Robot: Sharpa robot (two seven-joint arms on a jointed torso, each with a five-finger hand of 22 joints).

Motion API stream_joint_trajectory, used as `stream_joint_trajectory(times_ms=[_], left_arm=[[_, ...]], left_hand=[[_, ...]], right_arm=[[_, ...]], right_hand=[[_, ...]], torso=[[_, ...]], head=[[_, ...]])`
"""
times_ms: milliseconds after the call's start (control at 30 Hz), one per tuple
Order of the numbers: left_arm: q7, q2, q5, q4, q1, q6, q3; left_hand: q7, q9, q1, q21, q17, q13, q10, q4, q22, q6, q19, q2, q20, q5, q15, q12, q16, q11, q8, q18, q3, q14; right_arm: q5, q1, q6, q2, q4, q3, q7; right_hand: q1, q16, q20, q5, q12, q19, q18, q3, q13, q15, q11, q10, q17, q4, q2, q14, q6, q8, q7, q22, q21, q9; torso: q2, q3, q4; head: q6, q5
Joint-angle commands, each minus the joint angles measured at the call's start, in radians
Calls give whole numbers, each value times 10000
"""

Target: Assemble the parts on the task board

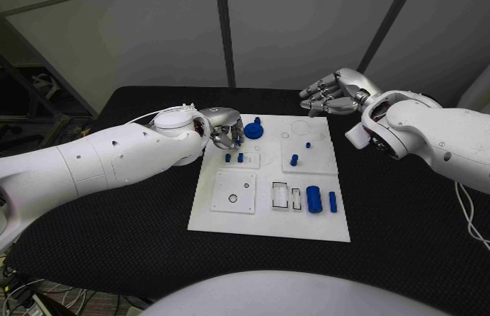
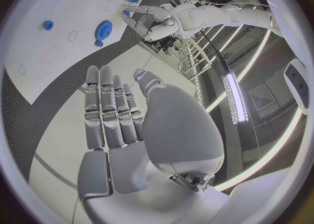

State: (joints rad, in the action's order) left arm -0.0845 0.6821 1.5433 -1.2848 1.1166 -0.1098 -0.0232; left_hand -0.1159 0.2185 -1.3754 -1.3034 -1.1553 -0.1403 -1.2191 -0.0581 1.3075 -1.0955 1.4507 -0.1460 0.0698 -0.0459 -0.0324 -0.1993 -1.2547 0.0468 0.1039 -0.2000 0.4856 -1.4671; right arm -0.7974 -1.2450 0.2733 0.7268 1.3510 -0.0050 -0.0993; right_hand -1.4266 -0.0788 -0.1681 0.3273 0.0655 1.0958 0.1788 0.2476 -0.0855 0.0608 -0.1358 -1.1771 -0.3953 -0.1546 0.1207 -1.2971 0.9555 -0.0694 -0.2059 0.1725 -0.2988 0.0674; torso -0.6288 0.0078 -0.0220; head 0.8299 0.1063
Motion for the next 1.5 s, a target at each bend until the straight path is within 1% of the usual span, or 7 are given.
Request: stream_joint_trajectory(times_ms=[33, 200, 300, 500, 800, 1333, 1500], left_arm=[[7, -1, 55, -16, 9, -61, -7], [9, -31, 26, 13, 9, -21, -7], [-24, -58, -39, 58, 9, 45, -7], [-84, -76, -73, 106, 8, 149, -6], [-124, -70, -82, 113, 7, 212, -6], [-82, -65, -83, 89, 3, 154, -6], [-53, -70, -124, 100, 3, 196, -6]], left_hand=[[12, -5, 30, -45, 10, -12, -41, -78, 381, -85, 81, 84, 15, -14, 29, 3, -9, 1, 56, 1364, 2, -160], [-4, -34, 82, -41, 22, 2, 4, -79, 385, -26, 75, 57, 11, -14, 35, 66, -17, 23, 1, 1365, -30, -156], [-65, -118, 181, -12, 63, 34, 143, -61, 369, 227, 57, 0, 26, -14, 75, 188, -11, 78, -170, 1362, -76, -143], [-96, -170, 232, 23, 92, 53, 224, -55, 349, 351, 37, -19, 45, -14, 102, 270, -11, 109, -267, 1356, -97, -131], [-96, -174, 239, 48, 114, 55, 238, -55, 330, 348, 25, -19, 49, -15, 107, 285, 1, 115, -270, 1350, -99, -124], [-52, -151, 206, 24, 137, 21, 143, -97, 368, 81, 30, 51, 61, -14, 100, 287, -25, 90, -172, 1353, -103, -109], [-84, -304, 287, 57, 170, 18, 147, -108, 351, 589, 12, -62, 60, -13, 91, 334, -33, 76, -441, 1343, -164, -99]], right_arm=[[-6, -20, 63, 5, 18, 4, -63], [-6, -20, 56, -3, 13, 4, -62], [-6, -20, 51, -4, 11, 4, -62], [-6, -20, 48, 0, 11, 4, -59], [-6, -20, 48, 5, 8, 4, -55], [-6, -20, 39, -10, -7, 4, -59], [-6, -19, 40, -6, -4, 4, -56]], right_hand=[[-22, 57, -18, 40, 14, 68, 40, -13, 14, 64, 12, 33, 16, 61, -47, -17, -15, -27, -35, -16, 59, 6], [-22, 57, -18, 40, 14, 68, 40, -13, 14, 64, 12, 33, 16, 61, -47, -17, -15, -27, -35, -16, 59, 6], [-22, 57, -18, 40, 14, 68, 40, -13, 14, 64, 12, 33, 16, 61, -47, -17, -15, -27, -35, -16, 59, 6], [-22, 57, -18, 40, 14, 68, 40, -13, 14, 64, 12, 33, 16, 61, -47, -17, -15, -27, -35, -16, 59, 6], [-22, 57, -18, 40, 14, 68, 40, -13, 14, 64, 12, 33, 16, 61, -47, -17, -15, -27, -35, -16, 59, 6], [-22, 57, -18, 40, 14, 68, 40, -13, 14, 64, 12, 33, 16, 61, -47, -17, -15, -27, -35, -16, 59, 6], [-22, 57, -18, 40, 14, 68, 40, -13, 14, 64, 12, 33, 16, 61, -47, -17, -15, -27, -35, -16, 59, 6]], torso=[[-3, 0, -5], [-3, 0, -6], [-6, 1, -1], [-3, 2, -3], [1, 0, 1], [-2, 3, -9], [5, 5, -3]], head=[[0, -4], [2, -16], [-5, -18], [19, -29], [31, -34], [40, -24], [36, -31]])
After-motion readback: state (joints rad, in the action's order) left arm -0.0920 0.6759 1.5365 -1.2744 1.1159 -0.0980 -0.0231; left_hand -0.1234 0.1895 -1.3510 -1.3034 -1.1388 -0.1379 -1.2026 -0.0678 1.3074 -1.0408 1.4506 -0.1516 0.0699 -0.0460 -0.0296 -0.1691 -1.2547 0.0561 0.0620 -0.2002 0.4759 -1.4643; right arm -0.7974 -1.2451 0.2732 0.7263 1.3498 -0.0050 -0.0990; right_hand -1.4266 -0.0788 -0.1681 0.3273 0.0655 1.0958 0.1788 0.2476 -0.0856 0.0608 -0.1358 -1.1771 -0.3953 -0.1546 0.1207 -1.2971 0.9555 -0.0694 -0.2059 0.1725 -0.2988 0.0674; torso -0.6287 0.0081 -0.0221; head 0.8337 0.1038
